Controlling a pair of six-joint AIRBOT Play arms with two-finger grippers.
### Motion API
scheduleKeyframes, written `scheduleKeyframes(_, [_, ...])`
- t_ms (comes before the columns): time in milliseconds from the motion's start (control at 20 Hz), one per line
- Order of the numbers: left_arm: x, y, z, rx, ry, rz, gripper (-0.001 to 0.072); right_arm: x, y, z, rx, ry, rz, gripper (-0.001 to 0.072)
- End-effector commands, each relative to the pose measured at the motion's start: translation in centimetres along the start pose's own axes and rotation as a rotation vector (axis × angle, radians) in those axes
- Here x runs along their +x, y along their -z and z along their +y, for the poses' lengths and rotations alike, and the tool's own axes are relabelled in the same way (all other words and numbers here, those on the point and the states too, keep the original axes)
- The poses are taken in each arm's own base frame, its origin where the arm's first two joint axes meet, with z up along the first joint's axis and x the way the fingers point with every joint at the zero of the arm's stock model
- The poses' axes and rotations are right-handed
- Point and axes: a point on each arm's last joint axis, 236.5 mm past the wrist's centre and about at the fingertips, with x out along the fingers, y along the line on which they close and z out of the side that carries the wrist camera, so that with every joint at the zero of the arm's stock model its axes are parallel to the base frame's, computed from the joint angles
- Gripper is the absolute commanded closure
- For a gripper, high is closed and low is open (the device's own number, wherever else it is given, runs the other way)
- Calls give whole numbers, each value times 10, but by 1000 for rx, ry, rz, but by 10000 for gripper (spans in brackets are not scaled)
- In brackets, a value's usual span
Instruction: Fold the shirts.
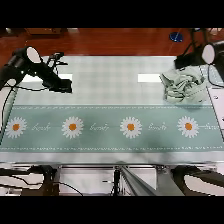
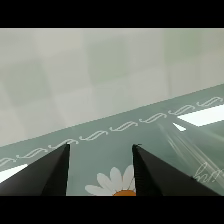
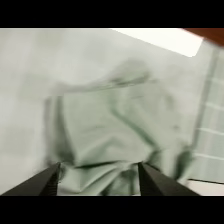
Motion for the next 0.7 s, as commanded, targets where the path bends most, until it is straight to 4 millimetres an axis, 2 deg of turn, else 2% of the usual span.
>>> scheduleKeyframes(0, [-2,6,10,20,-10,23,224,-5,-19,-112,119,251,-108,137])
scheduleKeyframes(50, [-2,6,14,19,-18,20,151,6,6,-139,222,262,-56,137])
scheduleKeyframes(100, [-3,5,16,15,-21,16,41,18,36,-158,334,246,10,137])
scheduleKeyframes(150, [-3,5,17,13,-22,12,16,33,71,-169,468,204,92,134])
scheduleKeyframes(200, [-3,4,17,13,-22,12,16,47,103,-171,582,139,172,134])
scheduleKeyframes(300, [-3,4,17,16,-22,12,16,70,145,-159,737,-32,279,120])
scheduleKeyframes(400, [-3,4,17,17,-22,12,16,88,161,-142,861,-181,314,119])
scheduleKeyframes(500, [-3,4,17,17,-22,12,17,104,165,-127,933,-265,330,119])
scheduleKeyframes(650, [-3,4,17,17,-22,12,17,130,173,-90,906,-340,395,119])
